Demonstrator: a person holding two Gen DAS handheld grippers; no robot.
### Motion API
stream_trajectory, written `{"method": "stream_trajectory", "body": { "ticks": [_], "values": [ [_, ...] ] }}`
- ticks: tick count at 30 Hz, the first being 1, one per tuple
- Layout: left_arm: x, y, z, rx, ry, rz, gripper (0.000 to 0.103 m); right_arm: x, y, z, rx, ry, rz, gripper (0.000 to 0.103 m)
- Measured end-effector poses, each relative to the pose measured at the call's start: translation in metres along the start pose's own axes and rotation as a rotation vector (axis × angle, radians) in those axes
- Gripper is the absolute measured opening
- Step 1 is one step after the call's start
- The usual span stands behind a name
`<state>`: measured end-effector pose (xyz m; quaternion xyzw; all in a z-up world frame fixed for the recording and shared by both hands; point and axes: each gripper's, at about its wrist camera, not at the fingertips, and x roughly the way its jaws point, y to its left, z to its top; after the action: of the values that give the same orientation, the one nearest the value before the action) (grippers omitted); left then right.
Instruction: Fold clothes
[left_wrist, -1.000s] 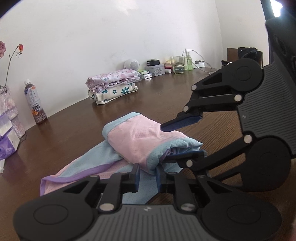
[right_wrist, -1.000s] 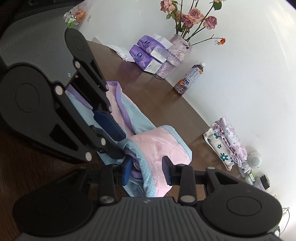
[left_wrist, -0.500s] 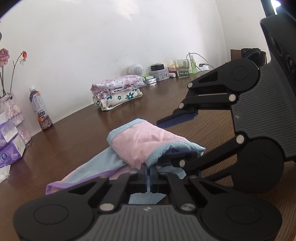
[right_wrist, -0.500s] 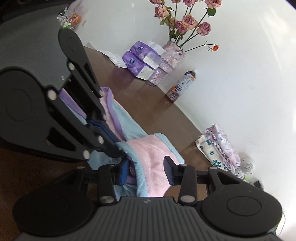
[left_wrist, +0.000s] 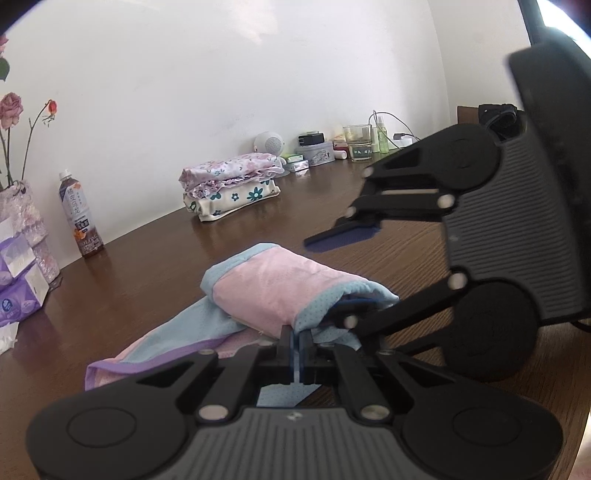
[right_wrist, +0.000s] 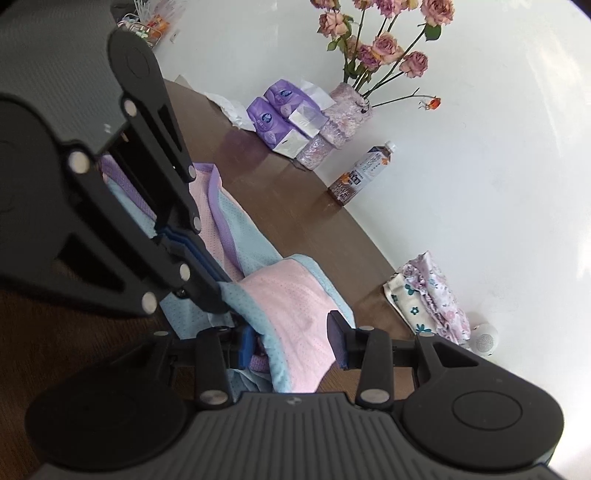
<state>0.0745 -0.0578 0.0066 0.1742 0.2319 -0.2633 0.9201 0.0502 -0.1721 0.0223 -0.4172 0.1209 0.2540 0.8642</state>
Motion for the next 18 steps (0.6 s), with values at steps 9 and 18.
{"method": "stream_trajectory", "body": {
  "ticks": [9, 18],
  "values": [
    [-0.002, -0.002, 0.0, 0.017, 0.0, -0.007, 0.001, -0.003, 0.008, 0.004, -0.016, -0.018, 0.023, 0.039],
    [-0.004, 0.003, -0.002, -0.007, -0.007, 0.002, 0.002, -0.023, 0.002, -0.004, 0.023, -0.016, 0.051, 0.039]
  ]
}}
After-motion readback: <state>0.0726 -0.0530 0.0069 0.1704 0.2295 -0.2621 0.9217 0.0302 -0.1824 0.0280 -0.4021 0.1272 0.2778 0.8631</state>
